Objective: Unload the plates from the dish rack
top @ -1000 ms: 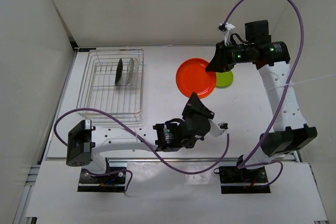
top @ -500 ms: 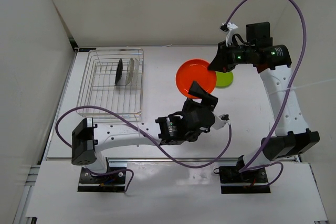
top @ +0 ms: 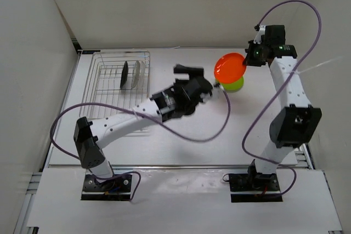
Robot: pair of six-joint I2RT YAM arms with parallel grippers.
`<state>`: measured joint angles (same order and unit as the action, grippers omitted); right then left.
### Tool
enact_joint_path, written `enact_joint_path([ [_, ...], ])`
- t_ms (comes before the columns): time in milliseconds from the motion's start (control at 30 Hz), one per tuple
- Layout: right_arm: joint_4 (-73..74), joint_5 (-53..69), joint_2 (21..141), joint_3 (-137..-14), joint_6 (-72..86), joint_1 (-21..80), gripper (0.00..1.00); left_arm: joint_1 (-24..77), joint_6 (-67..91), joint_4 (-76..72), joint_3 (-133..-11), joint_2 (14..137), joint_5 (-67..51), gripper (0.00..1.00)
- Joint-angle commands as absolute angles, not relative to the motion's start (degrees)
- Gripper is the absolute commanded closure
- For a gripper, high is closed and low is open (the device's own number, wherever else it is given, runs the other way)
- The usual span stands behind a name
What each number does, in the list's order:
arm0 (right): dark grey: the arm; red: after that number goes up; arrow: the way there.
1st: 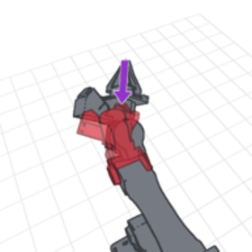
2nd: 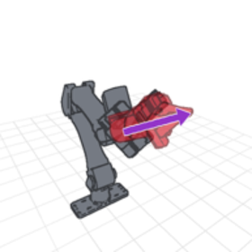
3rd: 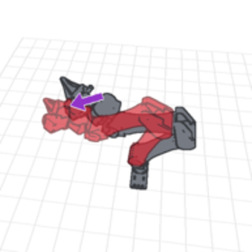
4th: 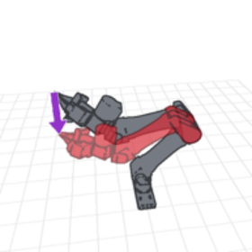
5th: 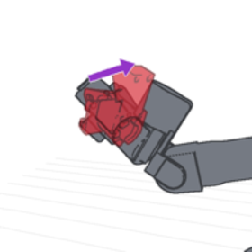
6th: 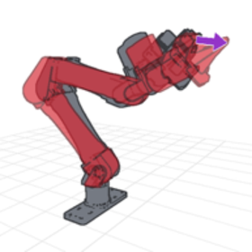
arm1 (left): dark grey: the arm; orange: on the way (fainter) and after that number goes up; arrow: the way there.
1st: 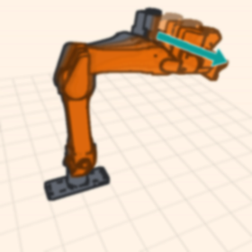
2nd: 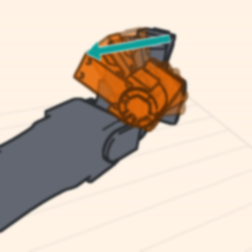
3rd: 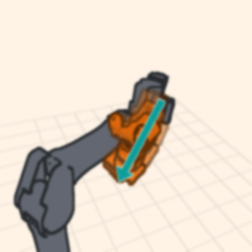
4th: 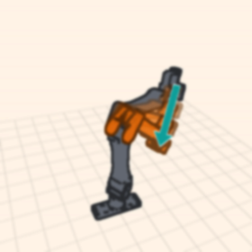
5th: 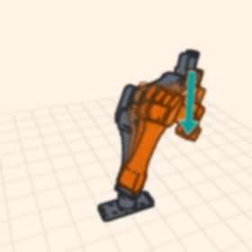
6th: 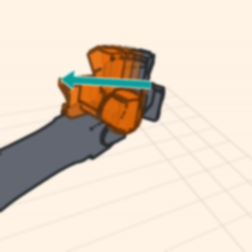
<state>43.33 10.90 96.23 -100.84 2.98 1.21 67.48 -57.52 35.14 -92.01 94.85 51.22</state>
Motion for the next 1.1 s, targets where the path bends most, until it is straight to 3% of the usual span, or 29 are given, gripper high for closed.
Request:
enact_joint_path([
  [0, 38.7, 3.4, 103.2, -99.9, 5.5, -2.1, 1.0, 53.9, -47.3, 42.2, -100.8, 95.7, 48.7, 0.0],
  [200, 37.6, 5.4, 113.9, -105.6, 6.1, -5.4, 1.0, 35.3, -30.0, 46.6, -108.4, 97.5, 37.7, 0.0],
  [433, 37.6, 7.3, 119.6, -111.4, 5.4, -6.1, 1.0, 23.9, -18.2, 50.8, -107.2, 94.9, 23.8, 0.0],
  [1067, 38.7, 6.2, 128.1, -118.6, 6.0, -6.1, 1.0, 19.0, -14.0, 55.0, -108.6, 93.7, 5.4, 0.0],
])
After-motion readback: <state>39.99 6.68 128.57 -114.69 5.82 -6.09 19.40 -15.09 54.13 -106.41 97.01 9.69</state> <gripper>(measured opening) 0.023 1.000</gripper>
